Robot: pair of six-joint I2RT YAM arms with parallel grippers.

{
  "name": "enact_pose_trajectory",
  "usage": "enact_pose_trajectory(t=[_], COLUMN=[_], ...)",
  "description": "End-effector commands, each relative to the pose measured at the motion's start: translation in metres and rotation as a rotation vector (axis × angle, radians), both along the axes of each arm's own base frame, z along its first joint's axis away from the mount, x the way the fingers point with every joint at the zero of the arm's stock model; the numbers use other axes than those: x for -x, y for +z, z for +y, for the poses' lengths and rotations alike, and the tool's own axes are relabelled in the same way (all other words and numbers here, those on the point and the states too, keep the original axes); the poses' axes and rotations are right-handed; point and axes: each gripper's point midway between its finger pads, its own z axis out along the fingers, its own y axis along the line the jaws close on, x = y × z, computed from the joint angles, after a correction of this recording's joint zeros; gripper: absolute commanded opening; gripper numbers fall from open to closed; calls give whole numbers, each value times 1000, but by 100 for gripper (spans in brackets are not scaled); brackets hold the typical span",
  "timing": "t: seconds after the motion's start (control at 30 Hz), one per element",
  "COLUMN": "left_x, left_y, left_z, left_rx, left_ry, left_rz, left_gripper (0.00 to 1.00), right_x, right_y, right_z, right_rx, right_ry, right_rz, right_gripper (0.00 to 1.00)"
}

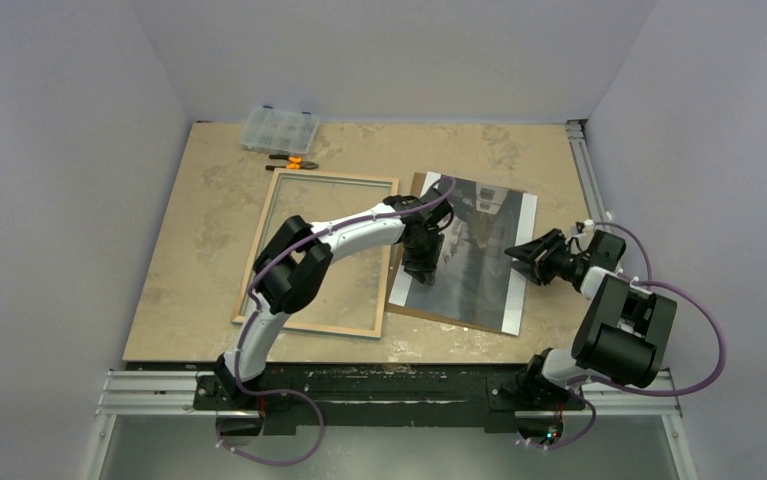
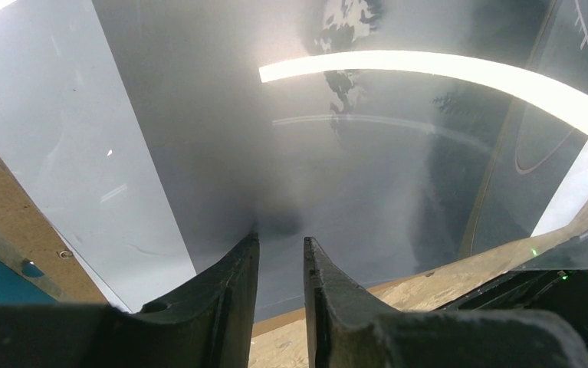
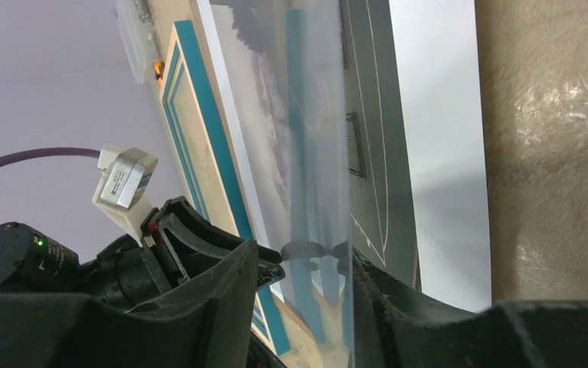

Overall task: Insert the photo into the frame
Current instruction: Pick up the photo frame item at the center of the board.

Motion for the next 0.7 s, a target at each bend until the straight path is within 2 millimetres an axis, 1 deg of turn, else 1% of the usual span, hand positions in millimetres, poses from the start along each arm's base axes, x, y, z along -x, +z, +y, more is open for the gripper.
enact_pose_trajectory(t=[0.0,0.17,0.27,0.4,0.47,0.57,0.67], left_x=[-2,-9,-13,-12,-12,-12,-15], left_y=[-12,9,30,64,83,112,145], left_z=[-2,-2,-7,-19,-23,-21,-14], left_rx=[-14,14,62,188,252,340,439], left_ry=[-20,-28,-28,-49,-55,-45,-24], left_rz=[-19,-83,-121,-154,-171,-202,-239], left_gripper=[31,44,53,63,66,68,69], right_x=[-12,-8,-5,-4,-4,-7,-9], right_y=[23,28,29,33,35,41,46], right_z=[-4,-8,-8,-9,-10,-12,-13], right_rx=[32,94,109,126,135,138,140], right_ry=[16,13,9,-2,-13,-34,-54], right_rz=[-78,-67,-69,-78,-86,-104,-113], right_gripper=[39,28,22,17,14,10,5])
